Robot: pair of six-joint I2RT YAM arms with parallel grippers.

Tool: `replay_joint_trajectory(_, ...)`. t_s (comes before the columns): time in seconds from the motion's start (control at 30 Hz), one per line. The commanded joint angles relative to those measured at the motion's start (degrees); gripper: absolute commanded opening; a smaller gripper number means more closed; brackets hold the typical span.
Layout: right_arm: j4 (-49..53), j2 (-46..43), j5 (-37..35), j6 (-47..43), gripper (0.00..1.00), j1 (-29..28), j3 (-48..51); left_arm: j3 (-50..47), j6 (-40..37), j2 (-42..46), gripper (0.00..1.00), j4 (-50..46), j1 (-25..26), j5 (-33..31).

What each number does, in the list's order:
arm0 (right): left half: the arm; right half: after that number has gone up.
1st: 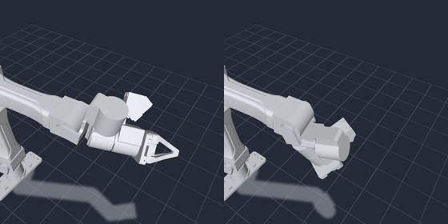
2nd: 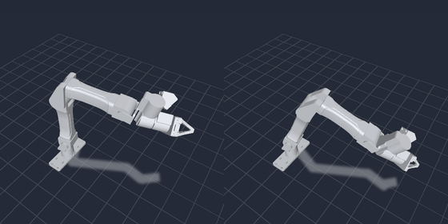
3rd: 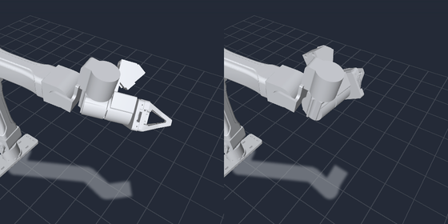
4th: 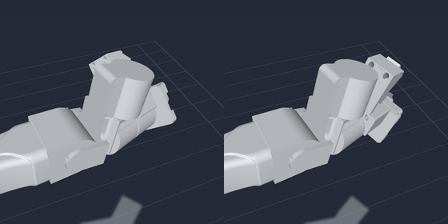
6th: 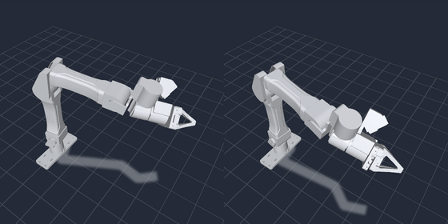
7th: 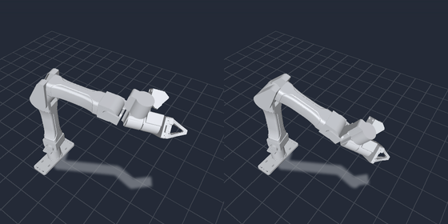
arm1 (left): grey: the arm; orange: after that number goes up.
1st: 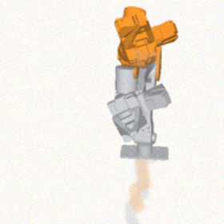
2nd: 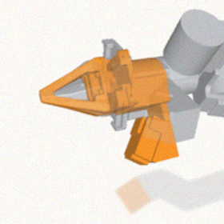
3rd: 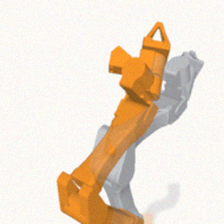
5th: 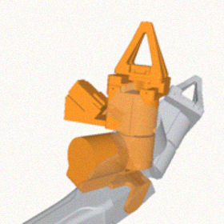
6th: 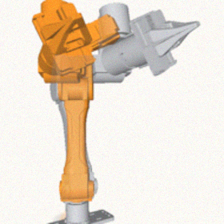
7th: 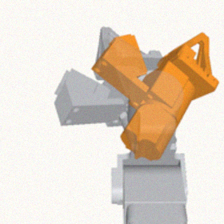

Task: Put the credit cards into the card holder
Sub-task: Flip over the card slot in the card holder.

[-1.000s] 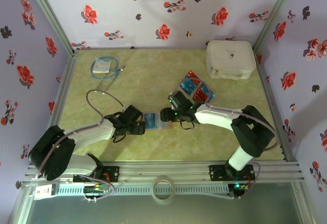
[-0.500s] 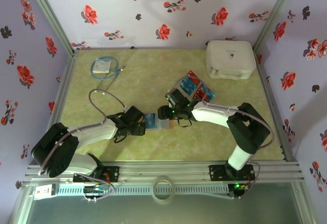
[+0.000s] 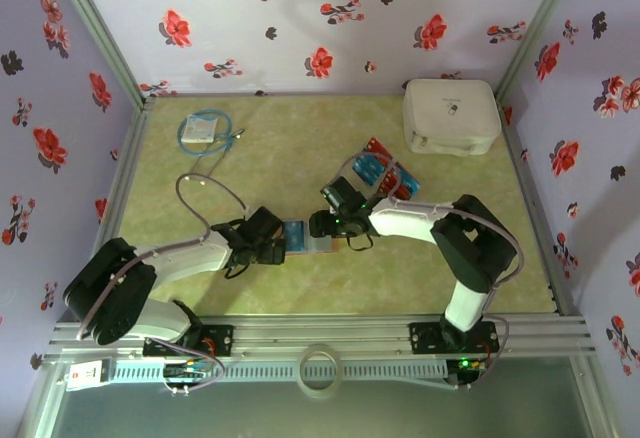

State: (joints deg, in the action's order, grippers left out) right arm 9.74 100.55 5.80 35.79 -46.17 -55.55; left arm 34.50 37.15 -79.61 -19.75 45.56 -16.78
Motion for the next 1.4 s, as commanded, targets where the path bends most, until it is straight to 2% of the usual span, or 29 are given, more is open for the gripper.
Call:
replay_joint_trajectory(0.0, 0.65, 1.85, 0.33, -0.89, 0.63, -0.14, -1.73, -0.05, -0.31, -2.20, 1.00, -1.63, 0.52, -1.65)
replay_joint_trajectory(0.47, -2.50, 2.73, 5.94, 1.73, 0.61, -0.85, -1.49, 0.02, -0.73, -2.91, 1.00, -1.00, 0.69, -1.63)
replay_joint_trajectory(1.13, -1.19, -2.31, 7.04, 2.69, 0.58, -3.63, -4.03, -0.22, -0.34, -2.18, 1.00, -0.74, 0.85, -1.79)
replay_joint_trajectory(1.23, -1.71, -2.14, 7.77, 3.48, 0.58, -4.02, -4.78, -0.15, 0.09, 0.62, 1.00, -1.85, 0.85, -2.86)
replay_joint_trajectory(1.37, -2.89, -0.02, 8.35, 4.63, 0.58, -4.89, -6.12, -1.98, 2.96, 10.09, 1.00, -3.90, 0.60, -5.78)
